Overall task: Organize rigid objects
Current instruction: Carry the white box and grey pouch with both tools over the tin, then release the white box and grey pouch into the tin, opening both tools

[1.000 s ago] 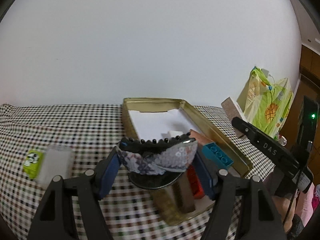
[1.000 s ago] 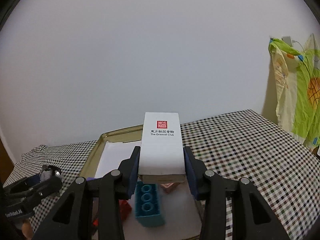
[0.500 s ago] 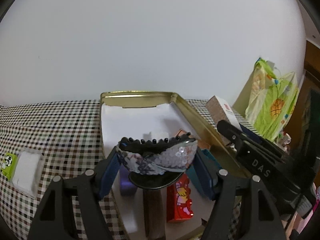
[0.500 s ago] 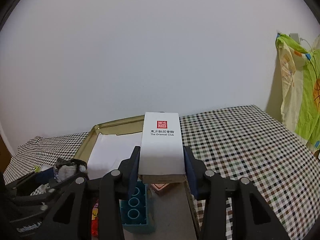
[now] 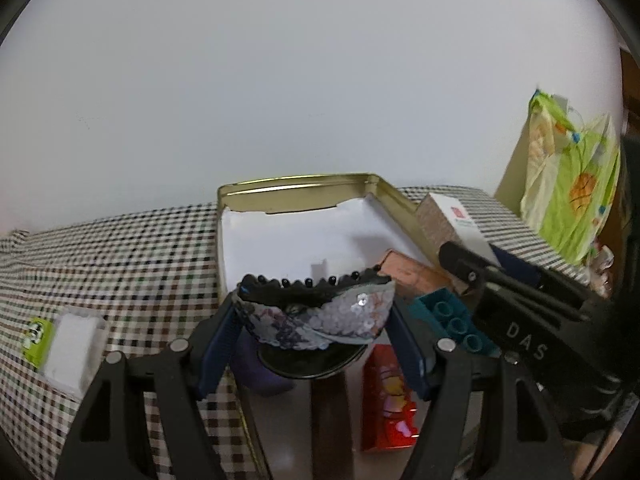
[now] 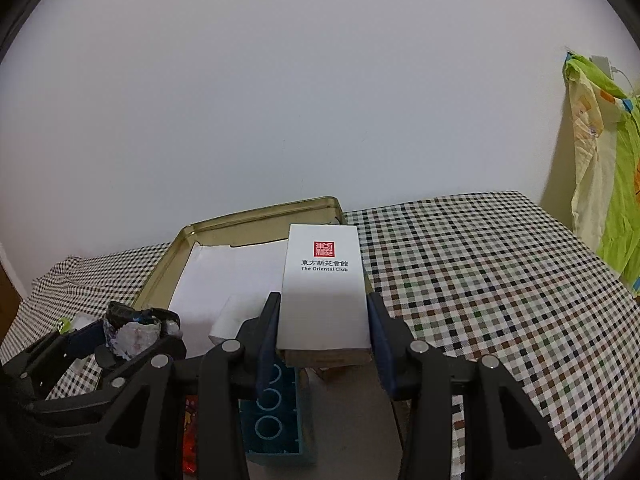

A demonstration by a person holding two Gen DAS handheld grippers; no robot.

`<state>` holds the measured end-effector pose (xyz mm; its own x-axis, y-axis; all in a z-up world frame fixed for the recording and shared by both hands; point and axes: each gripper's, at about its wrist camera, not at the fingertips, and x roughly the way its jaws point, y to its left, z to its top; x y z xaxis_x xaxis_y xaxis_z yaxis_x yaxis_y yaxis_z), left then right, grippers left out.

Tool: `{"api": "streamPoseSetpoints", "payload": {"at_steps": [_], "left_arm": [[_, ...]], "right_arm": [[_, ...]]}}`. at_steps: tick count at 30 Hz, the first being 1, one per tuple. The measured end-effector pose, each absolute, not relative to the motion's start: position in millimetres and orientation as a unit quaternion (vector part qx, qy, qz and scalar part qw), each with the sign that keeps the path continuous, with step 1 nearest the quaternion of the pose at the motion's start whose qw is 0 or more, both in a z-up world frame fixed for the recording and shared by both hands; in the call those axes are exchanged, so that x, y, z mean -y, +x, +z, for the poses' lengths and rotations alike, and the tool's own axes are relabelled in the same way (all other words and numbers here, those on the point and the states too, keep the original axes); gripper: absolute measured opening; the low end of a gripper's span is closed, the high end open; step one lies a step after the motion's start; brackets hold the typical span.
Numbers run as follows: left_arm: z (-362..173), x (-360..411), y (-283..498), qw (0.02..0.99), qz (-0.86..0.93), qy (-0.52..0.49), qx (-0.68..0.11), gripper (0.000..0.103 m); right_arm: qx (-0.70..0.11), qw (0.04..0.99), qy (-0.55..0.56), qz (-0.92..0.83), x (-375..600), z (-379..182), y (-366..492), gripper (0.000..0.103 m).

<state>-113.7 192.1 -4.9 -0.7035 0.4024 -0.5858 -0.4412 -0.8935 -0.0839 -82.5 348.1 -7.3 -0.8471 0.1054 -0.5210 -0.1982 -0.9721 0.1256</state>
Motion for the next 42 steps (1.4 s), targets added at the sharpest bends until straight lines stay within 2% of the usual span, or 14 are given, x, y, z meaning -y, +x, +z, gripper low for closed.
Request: {"api": "streamPoseSetpoints", "payload": {"at_steps": [19, 22, 24, 27, 29, 37, 42], "left_arm": [[-7.3, -187.6, -114.7, 0.238, 0.916, -0.323, -0.019, 0.072], [-6.9, -187.1, -113.2, 0.24, 0.915, -0.324, -0.015, 0.075], [-4.4, -186.5, -111.8, 0.244, 0.914, -0.324, -0.011, 0.08], [2.3, -181.9, -105.1, 0.223, 0.926, -0.305, -0.004, 0.103], [6.4, -176.1, -100.9, 0.213, 0.935, -0.284, 0.006, 0.103], [7.9, -164.8, -101.2, 0.202, 0.939, -0.279, 0.021, 0.103], [10.9, -167.2, -93.3, 0.188, 0.95, -0.25, -0.006, 0.103]], "right_arm": [[-0.122, 0.054, -0.287, 0.949, -351.5, -13.7, -91.0, 0.045], [-0.124, 0.066, -0.282, 0.949, -352.4, -11.9, -87.7, 0.052], [-0.14, 0.056, -0.277, 0.949, -355.5, -11.4, -85.9, 0.053], [-0.167, 0.046, -0.268, 0.948, -360.5, -9.9, -81.8, 0.054], [-0.184, 0.032, -0.262, 0.947, -362.0, -9.2, -80.0, 0.065], [-0.163, 0.036, -0.257, 0.952, -350.0, -5.1, -77.4, 0.072], [-0.137, 0.06, -0.24, 0.959, -344.5, -0.1, -71.4, 0.079]]}}
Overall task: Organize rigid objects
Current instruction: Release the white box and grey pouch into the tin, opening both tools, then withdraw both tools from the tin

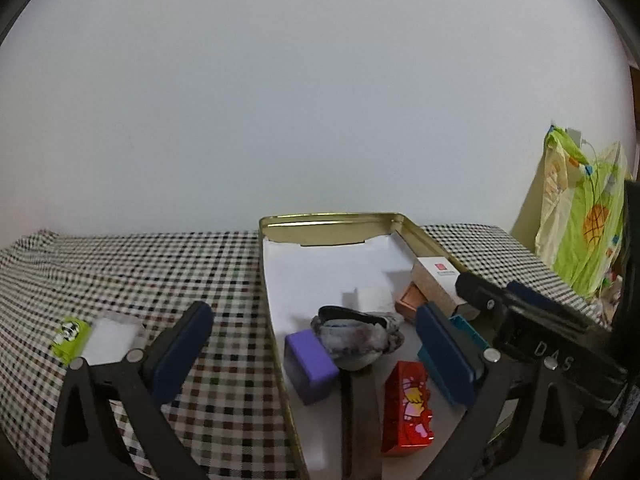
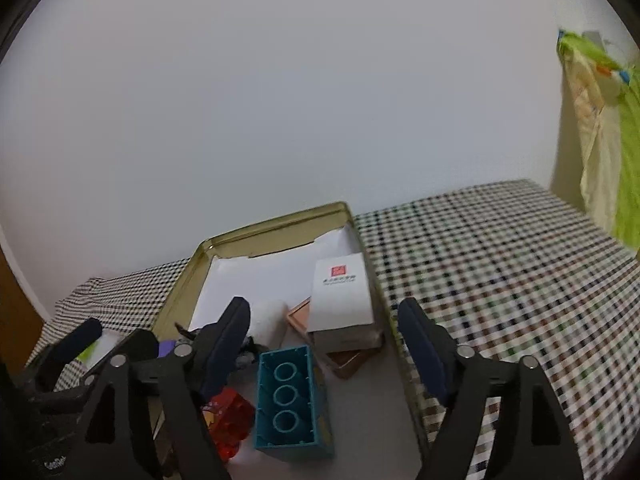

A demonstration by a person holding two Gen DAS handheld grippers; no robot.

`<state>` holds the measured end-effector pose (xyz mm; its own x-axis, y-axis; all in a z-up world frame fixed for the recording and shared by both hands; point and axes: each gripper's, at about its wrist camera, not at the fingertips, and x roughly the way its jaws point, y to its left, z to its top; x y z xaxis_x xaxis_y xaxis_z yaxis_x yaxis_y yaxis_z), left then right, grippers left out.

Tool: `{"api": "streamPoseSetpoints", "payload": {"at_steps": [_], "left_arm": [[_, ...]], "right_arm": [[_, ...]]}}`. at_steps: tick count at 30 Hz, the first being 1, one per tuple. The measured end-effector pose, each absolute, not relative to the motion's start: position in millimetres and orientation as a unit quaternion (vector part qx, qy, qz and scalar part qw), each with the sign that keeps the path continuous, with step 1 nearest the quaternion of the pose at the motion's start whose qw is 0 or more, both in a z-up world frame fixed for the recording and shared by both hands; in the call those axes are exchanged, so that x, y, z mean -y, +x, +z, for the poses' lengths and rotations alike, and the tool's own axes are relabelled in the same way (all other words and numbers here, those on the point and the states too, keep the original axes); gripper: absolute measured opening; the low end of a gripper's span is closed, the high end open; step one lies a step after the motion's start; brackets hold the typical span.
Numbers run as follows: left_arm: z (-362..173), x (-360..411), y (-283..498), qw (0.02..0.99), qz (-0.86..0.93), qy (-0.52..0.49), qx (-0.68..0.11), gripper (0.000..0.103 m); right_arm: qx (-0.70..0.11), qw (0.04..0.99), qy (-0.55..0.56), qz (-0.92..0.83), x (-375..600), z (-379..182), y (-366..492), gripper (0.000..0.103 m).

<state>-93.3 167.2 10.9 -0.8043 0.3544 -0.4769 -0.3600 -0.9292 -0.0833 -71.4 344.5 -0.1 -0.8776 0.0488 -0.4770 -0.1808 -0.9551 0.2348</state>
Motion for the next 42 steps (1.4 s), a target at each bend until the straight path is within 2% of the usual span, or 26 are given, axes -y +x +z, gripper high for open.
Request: {"api": "streamPoseSetpoints", "payload": {"at_steps": [7, 17, 42], "left_arm": [[11.1, -164.6, -88.6, 0.169, 0.96, -0.223, -0.023, 0.103], [12.1, -161.7, -81.8, 0.156, 0.969, -0.187, -0.047, 0.103], [7.3, -131.0, -76.0, 0.164, 0.966, -0.196, -0.039, 0.103]], "right_arm": [[-0.149, 0.077, -0.212, 0.963, -351.5, 3.5, -62.6, 0.083], [-0.108, 0.101, -0.178, 0.973, -342.6, 8.5, -52.1, 0.083], [-0.115, 0.156, -0.161, 0.968, -314.6, 9.1, -12.9, 0.083]]}}
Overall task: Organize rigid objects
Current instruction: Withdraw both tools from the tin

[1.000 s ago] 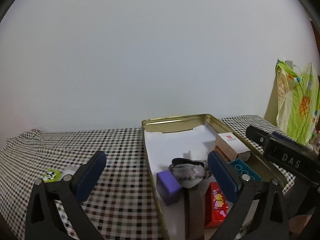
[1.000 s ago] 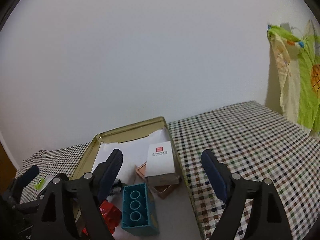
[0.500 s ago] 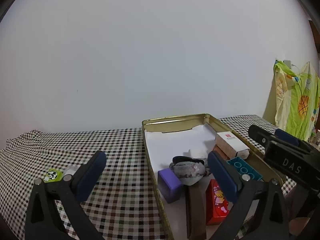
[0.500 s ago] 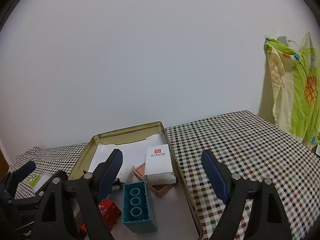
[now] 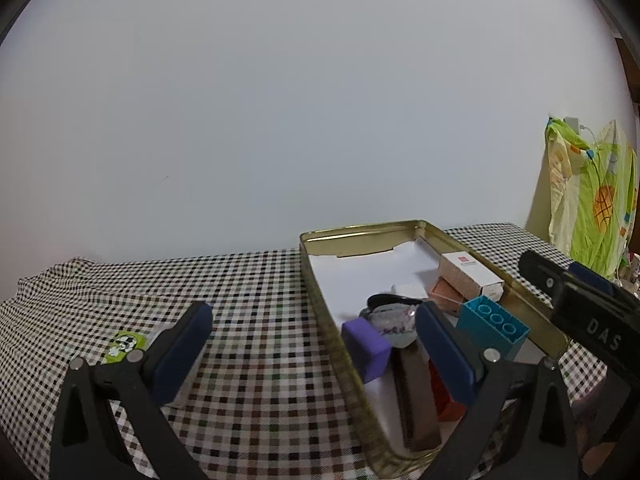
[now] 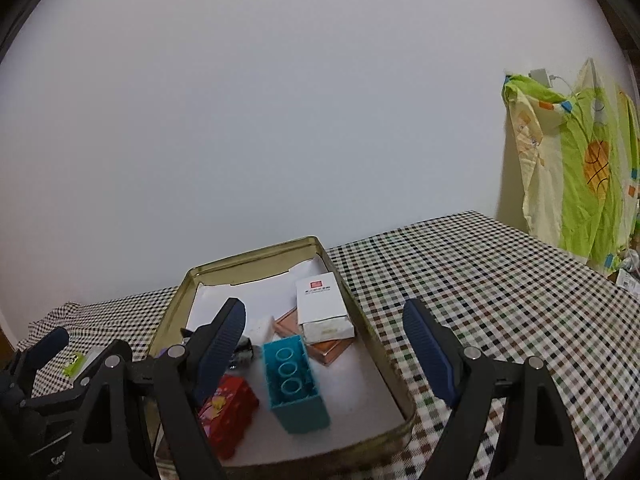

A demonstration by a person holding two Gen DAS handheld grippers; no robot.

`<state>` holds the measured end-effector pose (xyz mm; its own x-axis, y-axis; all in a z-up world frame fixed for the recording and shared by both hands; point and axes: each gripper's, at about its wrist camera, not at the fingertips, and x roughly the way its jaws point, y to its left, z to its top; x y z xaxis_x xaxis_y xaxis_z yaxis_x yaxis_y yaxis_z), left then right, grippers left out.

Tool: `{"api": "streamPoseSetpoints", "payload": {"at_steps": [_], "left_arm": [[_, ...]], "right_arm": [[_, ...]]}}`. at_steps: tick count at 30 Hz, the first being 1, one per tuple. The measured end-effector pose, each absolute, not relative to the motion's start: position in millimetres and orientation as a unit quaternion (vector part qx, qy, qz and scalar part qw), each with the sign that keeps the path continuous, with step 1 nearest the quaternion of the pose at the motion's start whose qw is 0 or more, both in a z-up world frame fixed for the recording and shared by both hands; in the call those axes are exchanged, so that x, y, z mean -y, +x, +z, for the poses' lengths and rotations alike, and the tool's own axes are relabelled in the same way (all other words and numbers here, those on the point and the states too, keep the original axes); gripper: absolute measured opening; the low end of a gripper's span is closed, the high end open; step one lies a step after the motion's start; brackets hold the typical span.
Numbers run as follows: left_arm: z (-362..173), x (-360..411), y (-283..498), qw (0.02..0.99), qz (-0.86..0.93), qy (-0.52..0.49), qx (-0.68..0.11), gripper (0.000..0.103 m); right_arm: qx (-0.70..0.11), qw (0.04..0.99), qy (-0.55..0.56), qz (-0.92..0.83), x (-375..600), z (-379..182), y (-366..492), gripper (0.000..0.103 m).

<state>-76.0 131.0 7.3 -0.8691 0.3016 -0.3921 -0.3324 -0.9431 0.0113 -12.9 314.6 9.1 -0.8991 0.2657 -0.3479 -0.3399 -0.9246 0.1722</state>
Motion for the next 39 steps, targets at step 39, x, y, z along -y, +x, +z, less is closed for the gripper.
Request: {"api": "streamPoseSetpoints", "payload": {"at_steps": [39], "left_arm": [[2.8, -33.2, -95.4, 0.131, 0.969, -0.206, -0.036, 0.103]], "right_arm": [[-0.053, 0.136, -0.159, 0.976, -188.2, 4.9, -29.1, 0.084]]}}
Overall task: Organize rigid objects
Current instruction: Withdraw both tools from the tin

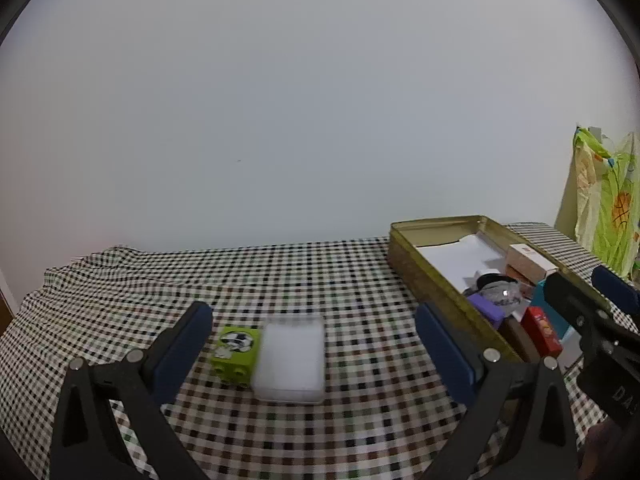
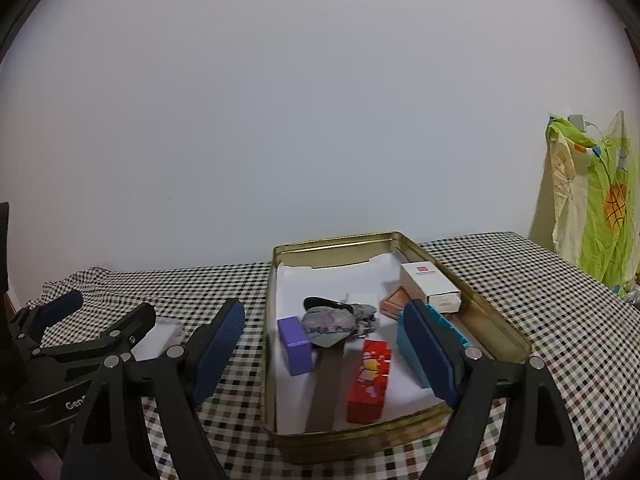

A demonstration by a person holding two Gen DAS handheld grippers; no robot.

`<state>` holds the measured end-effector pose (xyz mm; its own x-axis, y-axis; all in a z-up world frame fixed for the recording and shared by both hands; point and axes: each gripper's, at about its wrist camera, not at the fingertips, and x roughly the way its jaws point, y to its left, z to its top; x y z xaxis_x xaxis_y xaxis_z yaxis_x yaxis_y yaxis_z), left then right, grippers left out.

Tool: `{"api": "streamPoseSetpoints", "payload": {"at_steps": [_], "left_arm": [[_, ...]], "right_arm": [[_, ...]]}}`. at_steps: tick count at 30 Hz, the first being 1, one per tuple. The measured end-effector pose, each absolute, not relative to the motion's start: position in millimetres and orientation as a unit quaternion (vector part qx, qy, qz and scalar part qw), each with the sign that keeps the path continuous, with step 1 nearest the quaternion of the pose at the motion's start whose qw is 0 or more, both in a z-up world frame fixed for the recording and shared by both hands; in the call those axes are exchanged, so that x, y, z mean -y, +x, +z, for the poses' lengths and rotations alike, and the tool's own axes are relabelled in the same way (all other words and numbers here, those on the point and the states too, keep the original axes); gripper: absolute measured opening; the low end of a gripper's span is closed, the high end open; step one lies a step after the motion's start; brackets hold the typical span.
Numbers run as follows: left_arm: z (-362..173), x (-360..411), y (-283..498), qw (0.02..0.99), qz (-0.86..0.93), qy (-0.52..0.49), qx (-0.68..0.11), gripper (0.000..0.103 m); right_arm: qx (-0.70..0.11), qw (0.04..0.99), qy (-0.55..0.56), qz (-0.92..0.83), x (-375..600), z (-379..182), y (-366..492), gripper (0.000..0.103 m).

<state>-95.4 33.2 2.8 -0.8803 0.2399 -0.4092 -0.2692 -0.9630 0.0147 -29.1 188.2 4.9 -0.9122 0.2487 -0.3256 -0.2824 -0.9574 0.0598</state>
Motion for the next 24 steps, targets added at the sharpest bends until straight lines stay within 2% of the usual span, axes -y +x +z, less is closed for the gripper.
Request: {"api": "streamPoseSetpoints", "payload": {"at_steps": [24], "left_arm": [[1.5, 2.2, -108.4, 0.113, 0.967, -0.227, -0.008, 0.103]], "right_arm": [[-0.072, 0.118, -0.178, 0.974, -172.4, 3.3, -33.6, 0.084]]}}
